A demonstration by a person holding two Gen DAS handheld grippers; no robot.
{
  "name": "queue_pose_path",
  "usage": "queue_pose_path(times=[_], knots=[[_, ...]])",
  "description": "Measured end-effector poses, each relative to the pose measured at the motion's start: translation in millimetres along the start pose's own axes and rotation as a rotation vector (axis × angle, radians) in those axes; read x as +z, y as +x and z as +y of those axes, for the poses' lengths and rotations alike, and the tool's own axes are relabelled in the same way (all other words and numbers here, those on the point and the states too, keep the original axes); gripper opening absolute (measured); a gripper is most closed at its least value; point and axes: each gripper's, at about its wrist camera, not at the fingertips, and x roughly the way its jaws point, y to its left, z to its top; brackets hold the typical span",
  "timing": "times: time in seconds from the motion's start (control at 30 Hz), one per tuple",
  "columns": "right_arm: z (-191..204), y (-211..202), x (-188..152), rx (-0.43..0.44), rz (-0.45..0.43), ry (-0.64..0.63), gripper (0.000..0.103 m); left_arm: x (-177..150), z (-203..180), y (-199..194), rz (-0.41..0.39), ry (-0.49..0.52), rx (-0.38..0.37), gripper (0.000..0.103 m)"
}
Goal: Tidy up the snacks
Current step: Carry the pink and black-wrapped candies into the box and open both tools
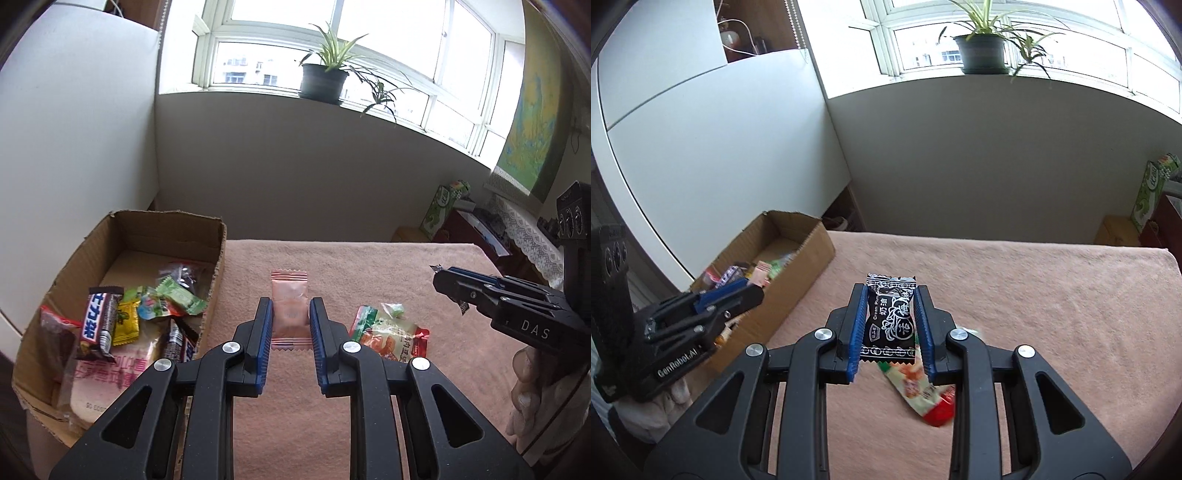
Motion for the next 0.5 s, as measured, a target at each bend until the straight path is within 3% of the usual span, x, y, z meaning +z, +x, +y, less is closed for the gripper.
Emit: queue_pose_path(times=[0.5], knots=[[108, 76, 3, 0.14, 0.056, -0.054, 0.027, -12, 90, -17, -0.044, -0.104, 0.107, 0.018]])
